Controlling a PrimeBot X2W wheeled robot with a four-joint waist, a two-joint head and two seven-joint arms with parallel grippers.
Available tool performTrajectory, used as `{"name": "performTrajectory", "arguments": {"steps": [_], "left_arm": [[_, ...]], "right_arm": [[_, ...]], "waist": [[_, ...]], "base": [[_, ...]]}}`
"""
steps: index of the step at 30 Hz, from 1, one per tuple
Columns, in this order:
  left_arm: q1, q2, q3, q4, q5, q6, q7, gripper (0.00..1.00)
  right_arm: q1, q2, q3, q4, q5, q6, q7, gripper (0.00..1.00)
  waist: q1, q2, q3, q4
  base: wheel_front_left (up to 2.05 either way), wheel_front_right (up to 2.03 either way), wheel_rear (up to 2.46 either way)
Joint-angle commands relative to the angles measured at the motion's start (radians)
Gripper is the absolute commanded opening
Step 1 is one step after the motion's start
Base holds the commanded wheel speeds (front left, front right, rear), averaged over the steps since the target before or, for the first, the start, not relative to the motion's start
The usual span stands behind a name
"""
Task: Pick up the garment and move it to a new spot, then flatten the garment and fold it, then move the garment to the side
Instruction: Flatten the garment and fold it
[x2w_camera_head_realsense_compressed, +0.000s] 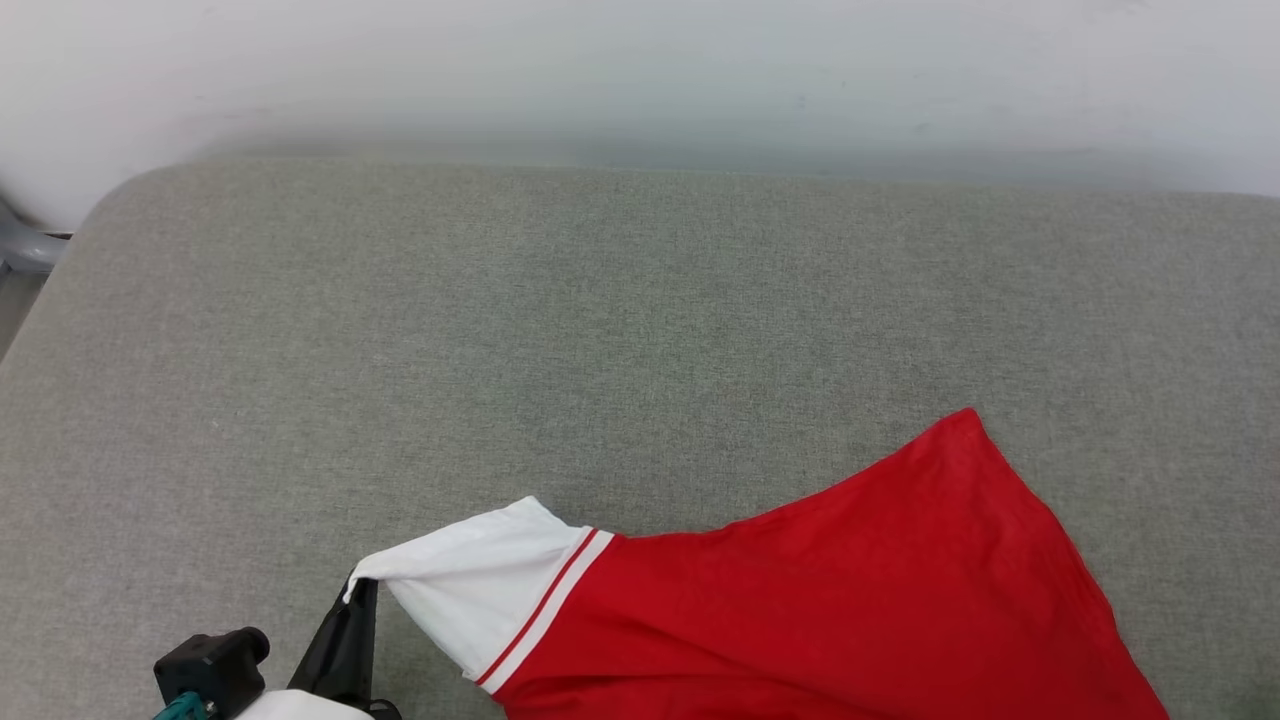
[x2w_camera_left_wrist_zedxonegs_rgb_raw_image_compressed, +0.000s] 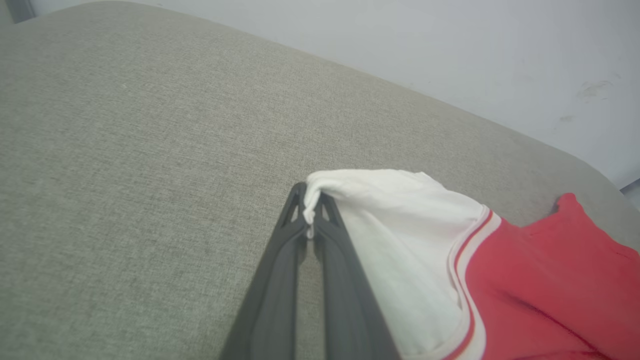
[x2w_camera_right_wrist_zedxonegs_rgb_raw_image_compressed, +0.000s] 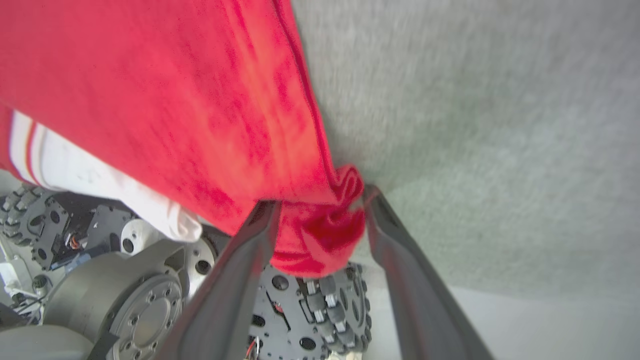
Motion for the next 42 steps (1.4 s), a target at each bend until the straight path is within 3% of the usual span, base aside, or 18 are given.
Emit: {"name": "performTrajectory", "arguments": {"steps": [1,10,18,29,42], "left_arm": [[0.000,0.004,0.000,-0.002,0.002,0.004,-0.002,0.00],[-0.018,0.007,-0.008,-0.029,0.011,0.010,0.002,0.00],[-0.067,-0.009,-0.029,-0.043,0.021,0.001,0.003,0.00],[-0.147,-0.053,-0.064,-0.014,0.041,-0.024,-0.011,0.00],[-0.196,-0.084,-0.073,0.014,0.054,-0.042,-0.025,0.00]], "right_arm": [[-0.028,0.003,-0.022,-0.019,-0.002,-0.001,-0.016,1.00],[-0.205,-0.005,-0.145,-0.224,-0.064,-0.001,-0.083,1.00],[-0.499,-0.023,-0.019,-0.274,-0.125,-0.001,0.047,1.00],[-0.821,-0.032,0.290,-0.058,-0.160,-0.001,0.322,1.00],[-0.882,0.013,0.537,0.210,-0.160,-0.001,0.270,1.00]], "waist": [[0.0001,0.0000,-0.002,0.001],[0.0001,0.0000,0.017,0.016],[0.0001,0.0000,0.077,0.055],[0.0001,0.0000,0.166,0.117],[0.0001,0.0000,0.225,0.149]], "base": [[0.00,0.00,0.00],[0.00,0.00,0.00],[0.00,0.00,0.00],[0.00,0.00,0.00],[0.00,0.00,0.00]]}}
